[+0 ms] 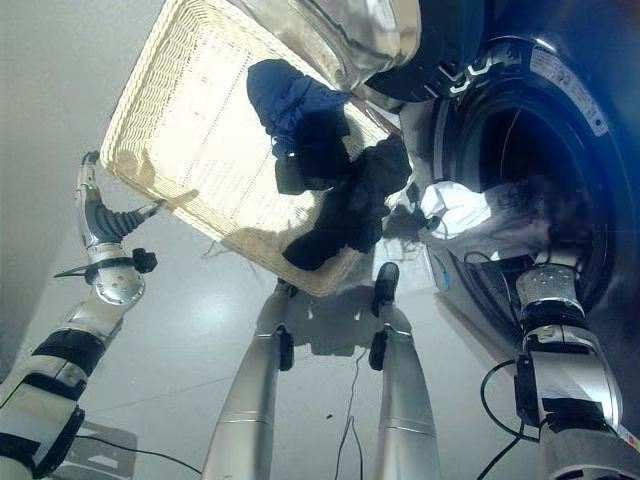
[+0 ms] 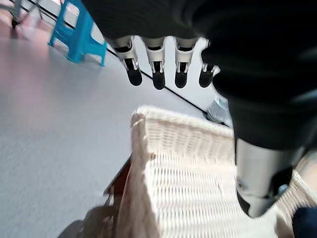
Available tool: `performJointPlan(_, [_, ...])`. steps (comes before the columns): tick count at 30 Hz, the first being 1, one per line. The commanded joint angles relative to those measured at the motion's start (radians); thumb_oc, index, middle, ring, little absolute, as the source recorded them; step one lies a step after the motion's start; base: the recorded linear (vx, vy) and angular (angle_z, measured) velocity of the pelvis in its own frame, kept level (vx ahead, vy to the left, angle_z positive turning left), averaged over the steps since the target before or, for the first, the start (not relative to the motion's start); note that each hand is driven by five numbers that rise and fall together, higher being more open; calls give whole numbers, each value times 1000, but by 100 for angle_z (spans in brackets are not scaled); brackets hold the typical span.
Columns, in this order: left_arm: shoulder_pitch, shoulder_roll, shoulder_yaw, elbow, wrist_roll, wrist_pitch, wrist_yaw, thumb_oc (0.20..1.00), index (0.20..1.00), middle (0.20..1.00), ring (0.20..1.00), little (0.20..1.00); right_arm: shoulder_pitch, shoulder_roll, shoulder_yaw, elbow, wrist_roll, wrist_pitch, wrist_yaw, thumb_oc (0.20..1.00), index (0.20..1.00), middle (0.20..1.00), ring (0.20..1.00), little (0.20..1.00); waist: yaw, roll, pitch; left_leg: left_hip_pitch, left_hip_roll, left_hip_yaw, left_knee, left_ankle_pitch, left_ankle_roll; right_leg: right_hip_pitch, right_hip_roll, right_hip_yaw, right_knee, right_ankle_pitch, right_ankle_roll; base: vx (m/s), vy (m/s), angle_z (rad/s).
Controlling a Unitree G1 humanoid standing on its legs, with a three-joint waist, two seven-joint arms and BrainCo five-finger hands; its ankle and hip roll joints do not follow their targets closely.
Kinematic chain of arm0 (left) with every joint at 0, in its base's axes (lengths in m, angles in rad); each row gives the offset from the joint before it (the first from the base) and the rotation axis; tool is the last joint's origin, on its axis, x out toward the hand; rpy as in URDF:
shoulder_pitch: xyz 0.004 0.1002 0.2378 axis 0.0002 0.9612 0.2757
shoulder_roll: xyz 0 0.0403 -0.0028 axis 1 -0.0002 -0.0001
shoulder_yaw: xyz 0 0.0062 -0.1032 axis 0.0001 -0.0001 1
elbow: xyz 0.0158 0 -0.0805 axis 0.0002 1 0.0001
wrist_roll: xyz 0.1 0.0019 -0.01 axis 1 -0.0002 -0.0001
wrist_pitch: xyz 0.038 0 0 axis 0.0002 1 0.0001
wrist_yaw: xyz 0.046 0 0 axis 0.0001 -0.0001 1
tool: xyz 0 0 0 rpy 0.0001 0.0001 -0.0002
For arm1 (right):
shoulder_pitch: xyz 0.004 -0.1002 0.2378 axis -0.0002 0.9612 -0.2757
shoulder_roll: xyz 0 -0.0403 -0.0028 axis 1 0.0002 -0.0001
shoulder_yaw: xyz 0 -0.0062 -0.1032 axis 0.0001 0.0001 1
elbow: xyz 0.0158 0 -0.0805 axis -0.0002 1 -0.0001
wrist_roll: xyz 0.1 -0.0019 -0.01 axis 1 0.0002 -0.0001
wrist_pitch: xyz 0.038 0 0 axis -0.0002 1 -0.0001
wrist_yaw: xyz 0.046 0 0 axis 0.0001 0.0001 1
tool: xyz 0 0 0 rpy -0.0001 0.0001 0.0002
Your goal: Put the clothes into the washing machine.
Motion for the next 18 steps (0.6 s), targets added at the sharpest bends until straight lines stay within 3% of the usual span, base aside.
performJointPlan(1, [-70, -15, 11, -4, 8, -5, 26, 1000, 1000, 1000, 1000, 1000, -50, -417, 81, 32, -301, 205, -20, 1000, 1000, 1000, 1000, 1000, -28, -94, -27, 2, -18, 9, 156, -183, -28, 71, 73, -65, -165, 117, 61, -8, -75, 16])
performJointPlan(3, [-113, -17, -22, -4, 3, 7, 19, 1000, 1000, 1000, 1000, 1000, -128, -403, 193, 76, -395, 321, -1, 1000, 1000, 1000, 1000, 1000, -19, -88, -27, -4, -23, 5, 154, -181, -25, 65, 69, -70, -168, 121, 60, -9, -55, 17])
performJointPlan(4, [-147, -16, -46, -2, -5, 15, 12, 1000, 1000, 1000, 1000, 1000, -187, -393, 277, 96, -450, 413, 60, 1000, 1000, 1000, 1000, 1000, -15, -82, -27, -11, -25, 3, 153, -179, -23, 57, 66, -76, -167, 122, 61, -5, -40, 10])
performJointPlan(6, [-165, -12, -56, -3, -12, 18, 6, 1000, 1000, 1000, 1000, 1000, -215, -381, 315, 103, -477, 443, 59, 1000, 1000, 1000, 1000, 1000, -14, -78, -27, -16, -27, 0, 155, -180, -22, 51, 64, -77, -167, 124, 61, -7, -37, 4])
performJointPlan(7, [-188, -7, -69, 0, -21, 13, -4, 1000, 1000, 1000, 1000, 1000, -247, -366, 360, 117, -527, 493, 111, 1000, 1000, 1000, 1000, 1000, -10, -70, -27, -19, -29, 2, 149, -179, -20, 45, 61, -82, -164, 123, 64, -11, -34, -1])
performJointPlan(12, [-203, -4, -73, -15, -16, 20, -2, 1000, 1000, 1000, 1000, 1000, -262, -326, 398, 94, -631, 504, 135, 1000, 1000, 1000, 1000, 1000, -6, -64, -27, -27, -29, 3, 144, -179, -18, 34, 61, -88, -162, 123, 68, -6, -10, 1])
performJointPlan(18, [-200, -17, -49, -10, -2, 28, 20, 1000, 1000, 1000, 1000, 1000, -222, -263, 393, 15, -726, 405, 139, 1000, 1000, 1000, 1000, 1000, -13, -62, -27, -29, -25, 11, 135, -179, -22, 23, 64, -82, -159, 119, 72, -10, 14, 5])
